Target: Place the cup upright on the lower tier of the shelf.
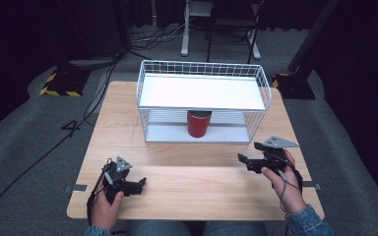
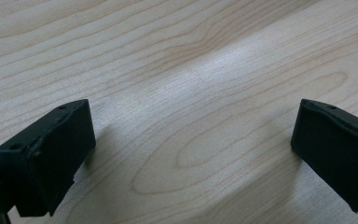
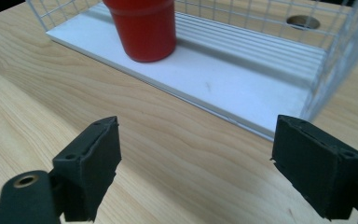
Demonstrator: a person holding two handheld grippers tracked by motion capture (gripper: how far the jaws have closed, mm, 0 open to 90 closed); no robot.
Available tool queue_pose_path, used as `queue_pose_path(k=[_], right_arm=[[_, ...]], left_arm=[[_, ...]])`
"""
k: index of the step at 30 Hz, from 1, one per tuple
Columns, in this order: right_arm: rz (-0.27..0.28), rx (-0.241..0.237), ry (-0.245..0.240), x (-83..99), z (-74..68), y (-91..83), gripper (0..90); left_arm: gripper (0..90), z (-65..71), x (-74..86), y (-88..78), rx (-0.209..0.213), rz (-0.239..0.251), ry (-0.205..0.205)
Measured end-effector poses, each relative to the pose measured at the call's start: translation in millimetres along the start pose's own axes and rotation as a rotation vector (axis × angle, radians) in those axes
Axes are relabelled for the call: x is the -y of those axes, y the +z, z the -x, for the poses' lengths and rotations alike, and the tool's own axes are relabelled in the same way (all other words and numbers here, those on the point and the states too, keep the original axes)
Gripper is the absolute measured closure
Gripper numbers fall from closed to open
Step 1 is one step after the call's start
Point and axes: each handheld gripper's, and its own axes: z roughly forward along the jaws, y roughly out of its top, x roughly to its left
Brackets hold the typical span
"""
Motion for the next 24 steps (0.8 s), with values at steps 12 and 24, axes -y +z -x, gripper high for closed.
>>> queue_pose_path(k=[12, 24], right_arm=[[-0.056, 0.071, 0.084, 32.3, 22.8, -24.8, 15.9], [-0.088, 0.111, 0.127, 66.7, 38.0, -28.6, 15.9]], left_arm=[[0.0, -0.2, -0.1, 0.0, -0.001, 0.0, 0.004], [0.0, 0.0, 0.0, 0.0, 0.0, 0.0, 0.0]])
